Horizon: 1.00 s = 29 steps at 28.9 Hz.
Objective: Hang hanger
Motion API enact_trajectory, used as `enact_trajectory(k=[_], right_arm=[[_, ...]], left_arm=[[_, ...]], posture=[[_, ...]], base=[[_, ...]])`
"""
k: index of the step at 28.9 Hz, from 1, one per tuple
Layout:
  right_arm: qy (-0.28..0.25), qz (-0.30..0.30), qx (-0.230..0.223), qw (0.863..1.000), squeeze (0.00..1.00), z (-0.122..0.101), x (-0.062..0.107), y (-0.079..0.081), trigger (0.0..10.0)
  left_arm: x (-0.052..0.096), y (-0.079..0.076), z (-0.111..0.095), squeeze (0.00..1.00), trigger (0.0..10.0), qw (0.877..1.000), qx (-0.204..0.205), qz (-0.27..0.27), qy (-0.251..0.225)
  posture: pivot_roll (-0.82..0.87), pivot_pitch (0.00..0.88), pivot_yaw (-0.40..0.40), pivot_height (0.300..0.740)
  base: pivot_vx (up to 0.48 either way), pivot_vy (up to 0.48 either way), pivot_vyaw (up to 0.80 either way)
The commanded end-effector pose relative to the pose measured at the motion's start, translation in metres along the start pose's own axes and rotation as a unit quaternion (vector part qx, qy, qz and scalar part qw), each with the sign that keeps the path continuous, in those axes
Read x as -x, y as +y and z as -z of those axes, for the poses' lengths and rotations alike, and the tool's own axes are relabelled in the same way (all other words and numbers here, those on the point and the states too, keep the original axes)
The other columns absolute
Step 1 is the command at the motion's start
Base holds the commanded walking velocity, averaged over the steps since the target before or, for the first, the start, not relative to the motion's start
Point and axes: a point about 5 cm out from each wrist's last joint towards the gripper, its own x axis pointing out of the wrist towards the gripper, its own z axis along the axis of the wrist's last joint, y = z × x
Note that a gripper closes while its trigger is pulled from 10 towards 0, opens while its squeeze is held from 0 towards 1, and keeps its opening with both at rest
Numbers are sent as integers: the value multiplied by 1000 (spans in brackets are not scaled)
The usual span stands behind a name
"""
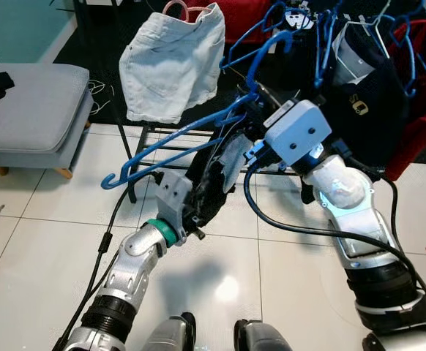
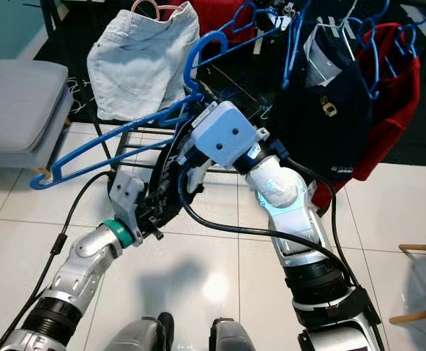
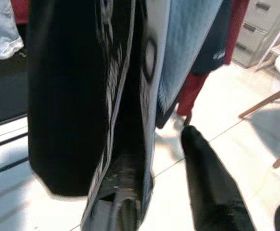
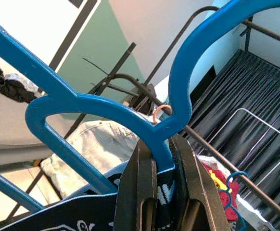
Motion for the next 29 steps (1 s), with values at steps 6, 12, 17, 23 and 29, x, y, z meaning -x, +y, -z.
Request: enact_trajectory(k=[6,12,17,23,29], right_arm=[[-16,15,0,1000,0,-9,-2,-11,10000],[-14,26,10,1000,0,-8,-2,-20,10000],[-7,23,18,1000,0,-6,-1,-21,10000],[45,-47,49,997,0,15,13,-5,10000],[124,-128,96,979,0,45,37,12,10000]], left_arm=[[5,0,9,0,0,999,-24,-6,28],[13,3,18,0,0,998,-36,-5,48],[16,6,21,0,0,997,-60,-13,50],[24,27,7,0,10000,987,-152,-31,34],[37,52,-17,0,10000,965,-258,-35,19]], posture=[[-104,86,55,740],[-100,86,57,740],[-101,85,58,740],[-99,91,59,740],[-93,97,63,740]], base=[[0,0,0],[0,0,0],[0,0,0],[0,0,0],[0,0,0]])
